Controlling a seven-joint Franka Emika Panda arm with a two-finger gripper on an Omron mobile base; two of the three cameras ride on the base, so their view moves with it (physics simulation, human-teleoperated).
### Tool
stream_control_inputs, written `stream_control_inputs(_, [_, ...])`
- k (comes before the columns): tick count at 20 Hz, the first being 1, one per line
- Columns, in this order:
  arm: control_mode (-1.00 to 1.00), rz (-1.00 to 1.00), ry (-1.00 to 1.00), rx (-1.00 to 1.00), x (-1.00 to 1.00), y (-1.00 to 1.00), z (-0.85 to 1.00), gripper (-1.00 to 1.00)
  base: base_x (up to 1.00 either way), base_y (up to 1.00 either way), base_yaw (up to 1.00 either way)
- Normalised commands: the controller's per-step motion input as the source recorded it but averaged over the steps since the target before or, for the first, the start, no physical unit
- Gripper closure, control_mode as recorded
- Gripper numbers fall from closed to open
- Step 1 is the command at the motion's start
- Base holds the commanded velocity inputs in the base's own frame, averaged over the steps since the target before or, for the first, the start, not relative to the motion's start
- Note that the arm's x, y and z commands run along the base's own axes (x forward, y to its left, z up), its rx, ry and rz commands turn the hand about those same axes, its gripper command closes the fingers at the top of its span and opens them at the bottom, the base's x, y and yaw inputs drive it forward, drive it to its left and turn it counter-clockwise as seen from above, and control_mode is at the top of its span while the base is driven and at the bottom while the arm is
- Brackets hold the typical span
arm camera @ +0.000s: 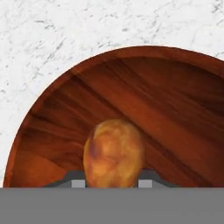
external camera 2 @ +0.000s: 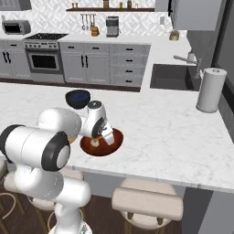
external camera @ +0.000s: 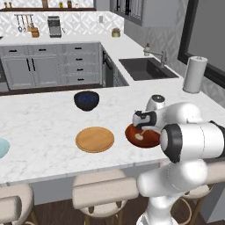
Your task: Pick the chicken drumstick and garlic from their plates and place them in the bowl. Then put the bowl in the fridge.
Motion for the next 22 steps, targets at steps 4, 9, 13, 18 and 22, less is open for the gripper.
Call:
stream_control_inputs(4, [-1.00, 0.00, 0.00, 0.01, -0.03, -0.08, 0.22, -1.00, 0.00, 0.00, 0.00])
stream_control_inputs(9, [-1.00, 0.00, 0.00, 0.06, -0.57, -0.45, 0.89, -1.00, 0.00, 0.00, 0.00])
stream_control_inputs(13, [-1.00, -0.01, 0.07, 0.15, -1.00, -0.91, 0.70, -1.00, 0.00, 0.00, 0.00])
stream_control_inputs(18, [-1.00, 0.05, 0.10, 0.07, -0.55, -0.22, -0.26, -1.00, 0.00, 0.00, 0.00])
stream_control_inputs(22, [-1.00, 0.02, 0.00, 0.04, 0.31, 0.24, -0.56, -1.00, 0.00, 0.00, 0.00])
